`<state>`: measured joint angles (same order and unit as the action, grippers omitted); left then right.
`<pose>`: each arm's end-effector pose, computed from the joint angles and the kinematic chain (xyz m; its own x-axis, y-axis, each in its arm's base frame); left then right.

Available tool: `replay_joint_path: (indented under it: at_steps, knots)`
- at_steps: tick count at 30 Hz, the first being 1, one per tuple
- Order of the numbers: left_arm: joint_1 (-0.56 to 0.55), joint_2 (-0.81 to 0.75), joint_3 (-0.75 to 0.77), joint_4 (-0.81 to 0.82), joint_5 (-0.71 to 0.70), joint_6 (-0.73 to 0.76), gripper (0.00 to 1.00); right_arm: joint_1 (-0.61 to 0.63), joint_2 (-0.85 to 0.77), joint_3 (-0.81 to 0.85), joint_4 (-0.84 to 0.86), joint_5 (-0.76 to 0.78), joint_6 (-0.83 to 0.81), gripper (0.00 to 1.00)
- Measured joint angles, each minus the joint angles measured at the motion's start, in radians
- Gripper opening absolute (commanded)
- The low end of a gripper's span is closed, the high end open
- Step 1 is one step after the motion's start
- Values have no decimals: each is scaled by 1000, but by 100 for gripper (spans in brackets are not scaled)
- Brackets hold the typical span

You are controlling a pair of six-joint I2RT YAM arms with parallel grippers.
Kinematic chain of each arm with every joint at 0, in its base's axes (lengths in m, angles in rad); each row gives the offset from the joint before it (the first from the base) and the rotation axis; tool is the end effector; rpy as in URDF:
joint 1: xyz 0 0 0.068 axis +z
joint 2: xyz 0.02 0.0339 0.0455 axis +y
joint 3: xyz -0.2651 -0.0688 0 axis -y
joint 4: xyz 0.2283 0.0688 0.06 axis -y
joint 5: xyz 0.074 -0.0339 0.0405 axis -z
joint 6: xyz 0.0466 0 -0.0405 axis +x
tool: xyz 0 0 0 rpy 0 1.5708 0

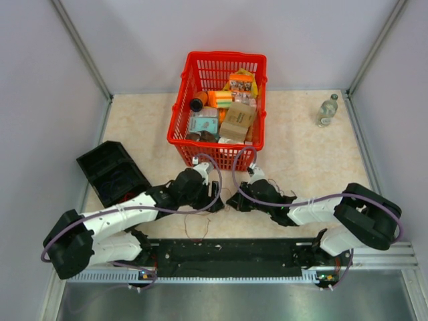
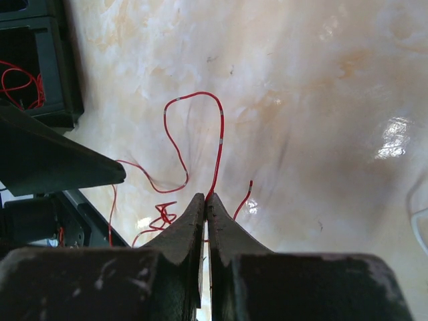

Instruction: Untangle the cables

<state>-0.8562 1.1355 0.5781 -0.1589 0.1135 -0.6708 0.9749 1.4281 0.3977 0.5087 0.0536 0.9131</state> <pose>0.1431 -0.1730 0.2050 -0.8384 0.0239 -0.5446 0.3643 0.7678 -0.5271 0.1456 0.2102 0.1509 -0.8044 0.2218 -0.5511 -0.2679 0.6925 0.6698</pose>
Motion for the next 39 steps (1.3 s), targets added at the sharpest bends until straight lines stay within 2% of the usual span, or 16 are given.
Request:
replay_joint_path:
  at_steps: [2,3,5,8,9,11,14,21,24,26,29,33,39]
  knots:
    - [0,2,0,-43,2,31,61,0,0,0,0,-4,0,0]
    - [0,1,-2,-61,1,41,66,0,0,0,0,-7,0,0]
    - [-2,-16,-19,-86,-16,34,83,0,0,0,0,-23,-5,0]
    - [-3,-109,-90,-117,-52,-9,97,0,8,5,0,-59,-22,0]
    - [-3,-156,-119,-135,-74,-29,98,0,15,7,0,-72,-27,0]
    - [-3,-233,-149,-187,-119,-61,98,0,28,12,0,-93,-37,0]
    - [-3,-251,-131,-285,-187,-102,98,0,35,18,-7,-113,-53,0]
    - [-2,-113,-80,-459,-302,-184,98,0,34,37,-35,-126,-86,0]
    - [-2,-64,-68,-487,-311,-211,89,0,34,36,-47,-127,-94,0]
    - [-2,-63,-68,-480,-298,-220,82,0,34,36,-50,-127,-97,0]
    - [-2,-91,-91,-403,-222,-222,80,0,34,36,-46,-132,-96,0]
    - [-2,-173,-180,-215,-86,-227,81,1,60,36,-12,-151,-68,0]
    - [-2,-129,-192,-66,-14,-226,86,5,110,36,21,-165,-16,0]
